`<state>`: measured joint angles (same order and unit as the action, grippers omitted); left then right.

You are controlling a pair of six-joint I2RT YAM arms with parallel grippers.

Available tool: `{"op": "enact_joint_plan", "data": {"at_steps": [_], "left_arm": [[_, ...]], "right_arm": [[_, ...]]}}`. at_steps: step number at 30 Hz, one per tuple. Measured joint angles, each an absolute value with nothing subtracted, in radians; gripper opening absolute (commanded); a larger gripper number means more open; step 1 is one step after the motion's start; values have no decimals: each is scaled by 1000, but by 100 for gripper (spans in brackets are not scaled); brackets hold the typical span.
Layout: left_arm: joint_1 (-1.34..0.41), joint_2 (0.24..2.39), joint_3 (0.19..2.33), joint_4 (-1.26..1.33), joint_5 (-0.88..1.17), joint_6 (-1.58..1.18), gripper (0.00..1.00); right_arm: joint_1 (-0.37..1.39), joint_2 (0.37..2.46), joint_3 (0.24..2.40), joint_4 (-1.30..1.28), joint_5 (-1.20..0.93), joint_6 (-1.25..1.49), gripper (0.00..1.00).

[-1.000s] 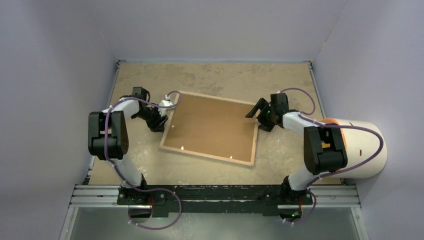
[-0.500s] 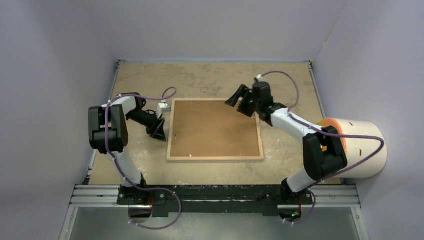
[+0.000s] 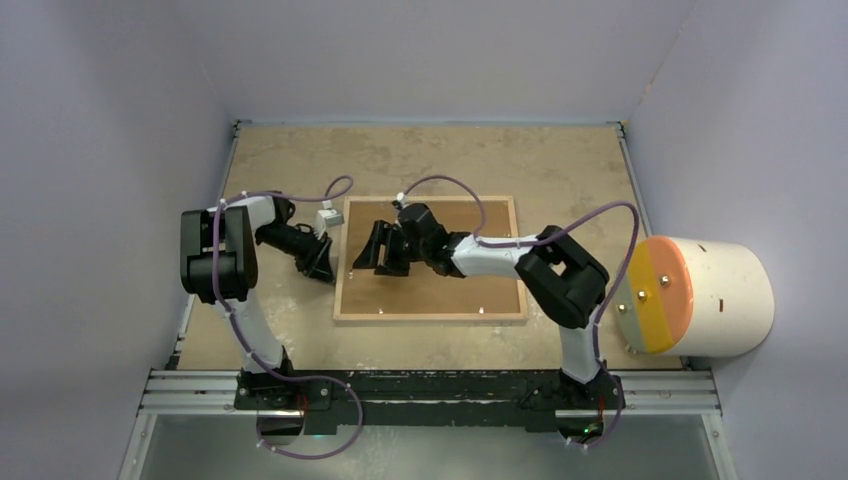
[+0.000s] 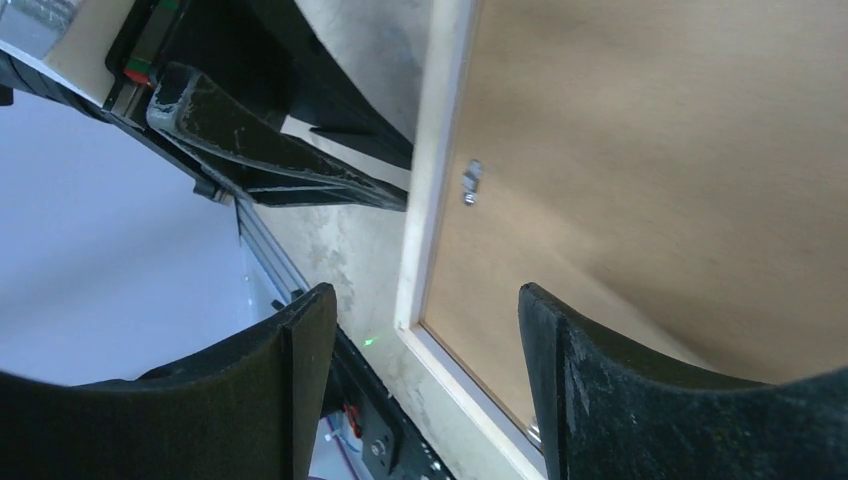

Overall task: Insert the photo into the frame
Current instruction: Install the photo frame at the center of the board.

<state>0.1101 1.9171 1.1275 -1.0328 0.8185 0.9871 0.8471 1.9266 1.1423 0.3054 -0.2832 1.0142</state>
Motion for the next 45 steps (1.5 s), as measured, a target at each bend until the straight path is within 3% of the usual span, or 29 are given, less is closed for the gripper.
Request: {"op": "enact_joint_plan", "data": {"at_steps": [11,45], "left_arm": [[112,1917,1119,-1001,812,924,25],[112,1906,1108,-982,804,908,24]], "right_arm": [[925,2100,1290,342,-288,1032,66],[927,2188,1396,354,-281,995,61]]}}
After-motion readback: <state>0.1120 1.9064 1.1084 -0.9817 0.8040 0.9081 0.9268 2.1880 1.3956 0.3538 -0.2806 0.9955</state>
